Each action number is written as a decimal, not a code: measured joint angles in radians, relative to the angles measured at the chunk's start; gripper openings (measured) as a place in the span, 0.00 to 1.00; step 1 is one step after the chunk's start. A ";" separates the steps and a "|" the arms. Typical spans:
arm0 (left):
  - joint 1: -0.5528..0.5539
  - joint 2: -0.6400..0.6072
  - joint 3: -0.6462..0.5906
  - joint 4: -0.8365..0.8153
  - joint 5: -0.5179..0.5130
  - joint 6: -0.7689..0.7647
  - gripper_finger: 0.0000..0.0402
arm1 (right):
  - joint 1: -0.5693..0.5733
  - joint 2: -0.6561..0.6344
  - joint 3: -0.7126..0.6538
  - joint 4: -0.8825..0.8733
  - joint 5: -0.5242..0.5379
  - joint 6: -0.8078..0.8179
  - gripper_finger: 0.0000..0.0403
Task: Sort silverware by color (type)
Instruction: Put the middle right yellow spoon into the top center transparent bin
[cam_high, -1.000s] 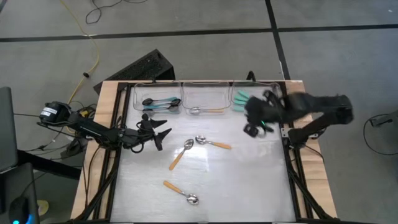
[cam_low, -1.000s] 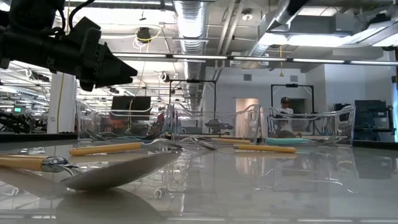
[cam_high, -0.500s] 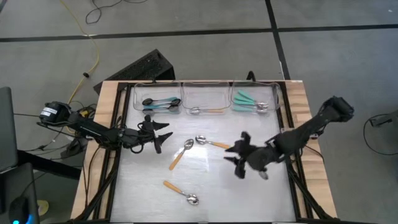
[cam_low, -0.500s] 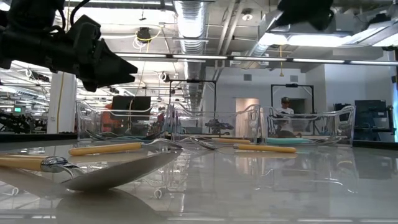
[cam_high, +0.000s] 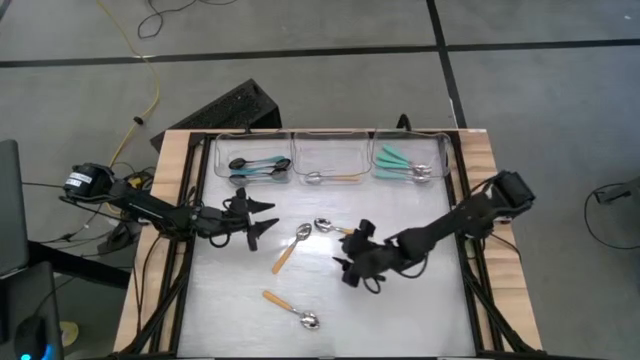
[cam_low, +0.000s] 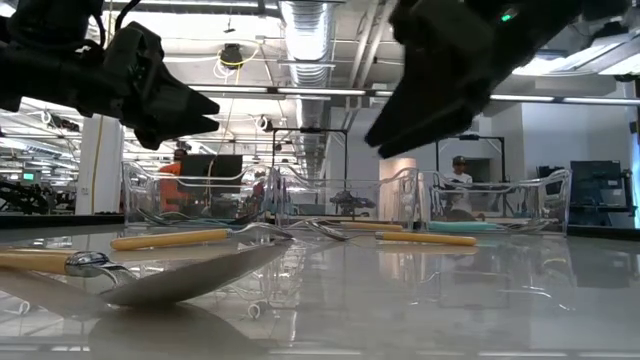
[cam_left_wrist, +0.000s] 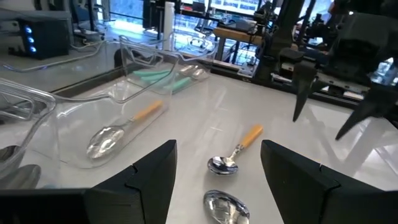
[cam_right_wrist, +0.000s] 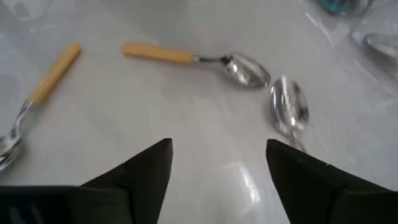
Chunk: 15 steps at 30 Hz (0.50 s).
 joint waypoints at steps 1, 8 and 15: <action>0.000 0.000 0.000 0.000 0.000 0.000 0.54 | -0.009 0.009 0.000 0.020 0.005 -0.017 0.73; 0.000 0.000 0.000 -0.002 -0.019 0.012 0.54 | -0.067 0.022 0.000 0.049 0.030 -0.074 0.74; 0.000 0.000 0.000 -0.001 -0.039 0.020 0.54 | -0.108 0.015 0.000 0.067 0.029 -0.115 0.74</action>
